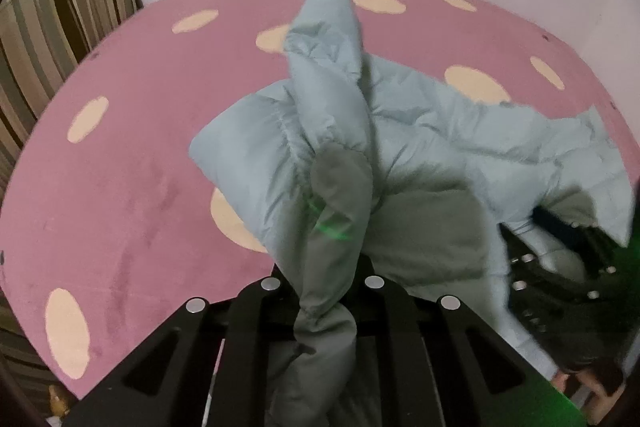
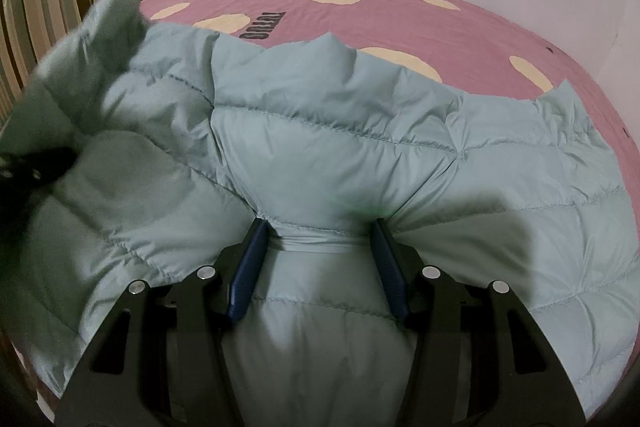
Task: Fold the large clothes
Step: 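Grasp the sleeve with the left gripper and lift it while the right gripper releases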
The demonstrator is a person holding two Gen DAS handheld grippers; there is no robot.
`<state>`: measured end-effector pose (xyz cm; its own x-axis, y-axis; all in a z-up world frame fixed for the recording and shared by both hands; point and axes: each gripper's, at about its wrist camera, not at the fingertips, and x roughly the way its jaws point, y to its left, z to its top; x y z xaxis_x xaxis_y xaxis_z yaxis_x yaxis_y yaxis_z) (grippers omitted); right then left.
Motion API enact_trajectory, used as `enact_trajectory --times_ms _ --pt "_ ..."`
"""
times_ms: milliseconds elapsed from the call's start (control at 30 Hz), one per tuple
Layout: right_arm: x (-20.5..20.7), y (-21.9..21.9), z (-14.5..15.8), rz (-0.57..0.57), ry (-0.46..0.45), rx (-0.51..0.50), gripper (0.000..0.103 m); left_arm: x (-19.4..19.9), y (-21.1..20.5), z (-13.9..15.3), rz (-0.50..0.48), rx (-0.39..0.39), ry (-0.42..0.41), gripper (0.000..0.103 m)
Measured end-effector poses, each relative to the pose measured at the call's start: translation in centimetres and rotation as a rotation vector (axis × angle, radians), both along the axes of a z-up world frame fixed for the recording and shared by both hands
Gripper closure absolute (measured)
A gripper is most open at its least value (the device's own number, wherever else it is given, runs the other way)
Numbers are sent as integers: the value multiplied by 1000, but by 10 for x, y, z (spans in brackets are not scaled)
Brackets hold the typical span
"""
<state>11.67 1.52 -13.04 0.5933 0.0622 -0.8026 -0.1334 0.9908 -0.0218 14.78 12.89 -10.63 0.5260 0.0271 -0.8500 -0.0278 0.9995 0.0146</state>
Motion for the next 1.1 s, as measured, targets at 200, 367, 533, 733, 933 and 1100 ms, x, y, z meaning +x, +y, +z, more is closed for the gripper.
enact_trajectory --times_ms 200,367,533,733,933,1100 --pt "-1 -16 16 -12 -3 76 43 -7 -28 38 2 75 -65 94" --pt "-13 -50 48 -56 -77 94 35 -9 -61 61 -10 118 -101 94" --pt "-23 -104 62 -131 -94 61 35 -9 -111 71 -49 157 -125 94" --pt "-33 -165 58 -226 -77 64 35 -6 -176 57 -114 235 -124 94" --pt "-39 -206 56 -288 -85 29 35 -4 -227 35 -169 286 -103 94" --pt "-43 -223 46 -308 -69 9 35 -4 -255 14 -197 306 -76 94"
